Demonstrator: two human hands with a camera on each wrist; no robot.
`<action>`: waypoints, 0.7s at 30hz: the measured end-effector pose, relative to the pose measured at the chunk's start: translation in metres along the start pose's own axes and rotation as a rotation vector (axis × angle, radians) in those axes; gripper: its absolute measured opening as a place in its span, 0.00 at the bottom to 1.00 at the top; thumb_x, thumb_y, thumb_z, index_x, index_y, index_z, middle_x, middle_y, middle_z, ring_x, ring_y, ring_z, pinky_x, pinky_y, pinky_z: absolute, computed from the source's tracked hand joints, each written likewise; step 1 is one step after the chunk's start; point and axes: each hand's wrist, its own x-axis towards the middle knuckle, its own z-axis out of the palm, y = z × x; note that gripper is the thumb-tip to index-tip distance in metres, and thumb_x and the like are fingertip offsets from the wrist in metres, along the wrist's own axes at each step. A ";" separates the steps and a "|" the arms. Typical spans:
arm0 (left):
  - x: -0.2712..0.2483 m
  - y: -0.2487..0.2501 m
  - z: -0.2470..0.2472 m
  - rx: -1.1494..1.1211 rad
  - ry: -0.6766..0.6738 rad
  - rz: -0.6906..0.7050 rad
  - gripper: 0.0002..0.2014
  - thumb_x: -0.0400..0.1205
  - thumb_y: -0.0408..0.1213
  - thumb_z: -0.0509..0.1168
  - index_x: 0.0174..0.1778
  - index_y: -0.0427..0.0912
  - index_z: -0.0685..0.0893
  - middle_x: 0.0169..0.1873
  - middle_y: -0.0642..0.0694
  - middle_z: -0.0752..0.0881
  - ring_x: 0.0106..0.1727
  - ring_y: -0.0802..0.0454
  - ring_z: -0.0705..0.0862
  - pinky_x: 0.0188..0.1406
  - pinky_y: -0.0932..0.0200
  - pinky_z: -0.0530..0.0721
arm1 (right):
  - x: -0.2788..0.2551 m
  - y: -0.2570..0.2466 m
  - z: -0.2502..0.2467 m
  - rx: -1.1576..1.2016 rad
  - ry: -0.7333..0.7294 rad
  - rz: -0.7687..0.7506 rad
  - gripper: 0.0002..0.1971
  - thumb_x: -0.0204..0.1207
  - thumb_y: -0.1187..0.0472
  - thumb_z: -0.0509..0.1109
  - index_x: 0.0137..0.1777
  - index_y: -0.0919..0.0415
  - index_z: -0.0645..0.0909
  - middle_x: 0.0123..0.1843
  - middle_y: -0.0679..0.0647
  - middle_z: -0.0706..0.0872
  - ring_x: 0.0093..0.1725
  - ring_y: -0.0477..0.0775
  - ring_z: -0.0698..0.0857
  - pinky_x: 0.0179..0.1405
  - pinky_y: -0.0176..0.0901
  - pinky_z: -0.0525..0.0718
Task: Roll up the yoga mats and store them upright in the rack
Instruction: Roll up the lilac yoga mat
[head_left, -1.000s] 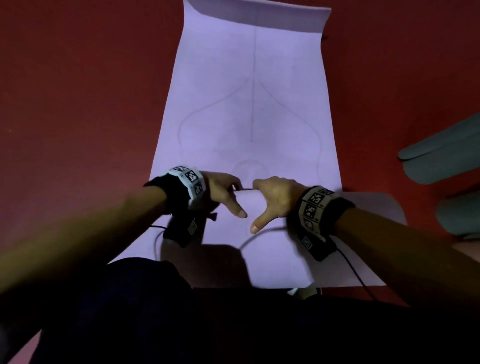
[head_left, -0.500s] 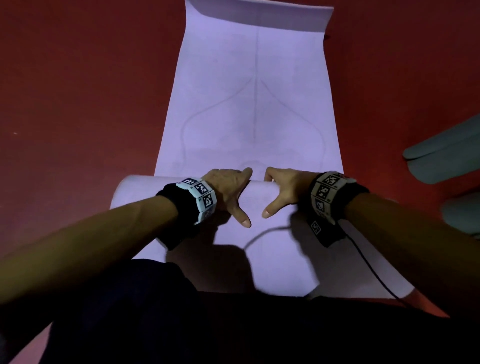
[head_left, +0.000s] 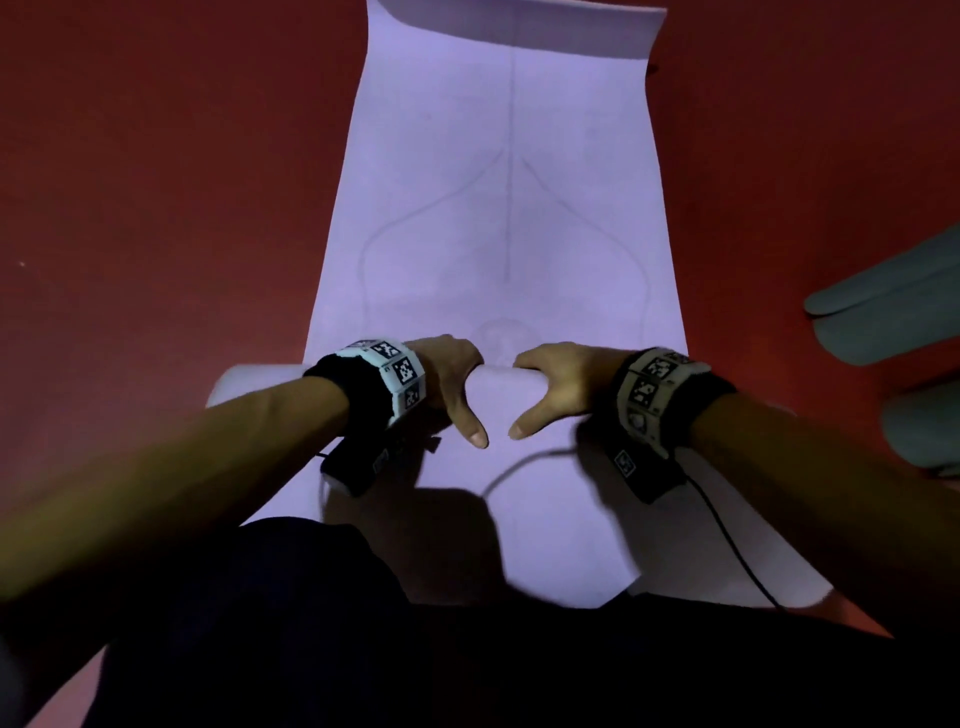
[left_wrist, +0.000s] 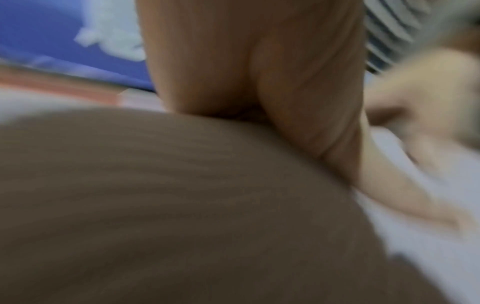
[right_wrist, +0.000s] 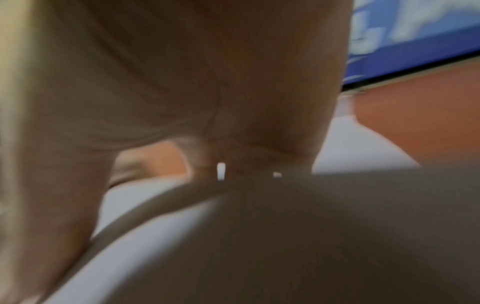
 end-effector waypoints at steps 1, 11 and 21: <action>0.001 0.002 0.001 0.113 0.067 0.002 0.35 0.54 0.64 0.84 0.49 0.46 0.85 0.38 0.50 0.90 0.43 0.48 0.89 0.45 0.52 0.89 | 0.001 0.003 -0.005 0.042 -0.012 0.015 0.28 0.59 0.38 0.86 0.54 0.49 0.80 0.51 0.44 0.86 0.52 0.49 0.85 0.57 0.48 0.84; -0.008 0.001 -0.010 -0.463 -0.061 -0.096 0.30 0.68 0.44 0.84 0.59 0.42 0.77 0.55 0.37 0.86 0.55 0.33 0.88 0.36 0.36 0.91 | -0.001 0.001 -0.003 -0.058 0.095 -0.030 0.42 0.51 0.40 0.90 0.55 0.51 0.67 0.47 0.48 0.80 0.47 0.53 0.81 0.47 0.52 0.82; 0.006 0.011 0.002 0.180 0.114 0.059 0.37 0.59 0.61 0.84 0.55 0.44 0.79 0.40 0.51 0.85 0.46 0.46 0.85 0.45 0.55 0.83 | 0.005 0.000 -0.006 0.022 -0.002 -0.004 0.26 0.61 0.43 0.87 0.52 0.50 0.78 0.47 0.44 0.84 0.49 0.49 0.84 0.46 0.42 0.80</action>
